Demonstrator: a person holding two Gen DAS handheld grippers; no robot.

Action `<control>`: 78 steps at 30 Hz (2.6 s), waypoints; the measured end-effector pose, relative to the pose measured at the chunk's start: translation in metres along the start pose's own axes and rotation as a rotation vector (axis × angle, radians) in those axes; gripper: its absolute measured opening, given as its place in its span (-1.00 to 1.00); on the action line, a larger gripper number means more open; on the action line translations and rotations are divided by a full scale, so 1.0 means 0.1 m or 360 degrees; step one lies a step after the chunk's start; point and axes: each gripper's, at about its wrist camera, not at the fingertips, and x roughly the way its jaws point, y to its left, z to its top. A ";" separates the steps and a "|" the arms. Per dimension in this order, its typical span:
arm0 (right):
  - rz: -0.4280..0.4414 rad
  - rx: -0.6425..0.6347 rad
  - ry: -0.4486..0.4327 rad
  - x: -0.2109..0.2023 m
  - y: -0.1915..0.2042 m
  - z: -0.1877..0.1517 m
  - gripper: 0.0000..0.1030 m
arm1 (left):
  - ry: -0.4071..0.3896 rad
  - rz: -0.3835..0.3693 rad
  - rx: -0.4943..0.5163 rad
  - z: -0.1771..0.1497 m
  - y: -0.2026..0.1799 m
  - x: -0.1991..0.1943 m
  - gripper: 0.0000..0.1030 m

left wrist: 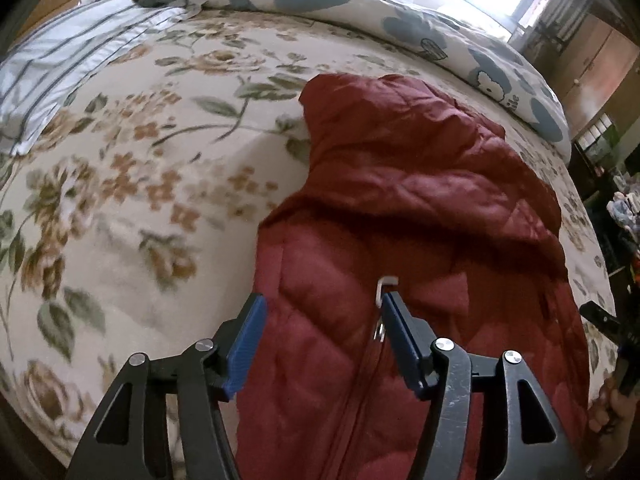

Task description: Fold large clothes

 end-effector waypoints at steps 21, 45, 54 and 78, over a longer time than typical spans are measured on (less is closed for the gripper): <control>-0.0125 0.0060 0.0073 -0.67 -0.55 -0.94 0.35 | 0.0123 -0.0068 -0.0132 -0.80 0.51 -0.42 0.42; 0.0080 0.0124 0.0195 -0.65 -0.60 -1.60 0.35 | 0.0292 -0.0214 -0.0019 -1.41 0.37 -0.45 0.52; 0.0168 0.0132 0.0216 -0.61 -0.60 -1.65 0.13 | 0.0291 -0.0286 0.0080 -1.46 0.26 -0.40 -0.04; 0.0369 -0.0106 -0.0181 -1.08 -0.19 -1.01 -0.52 | -0.0125 -0.0415 0.0232 -1.04 0.00 -1.24 -0.73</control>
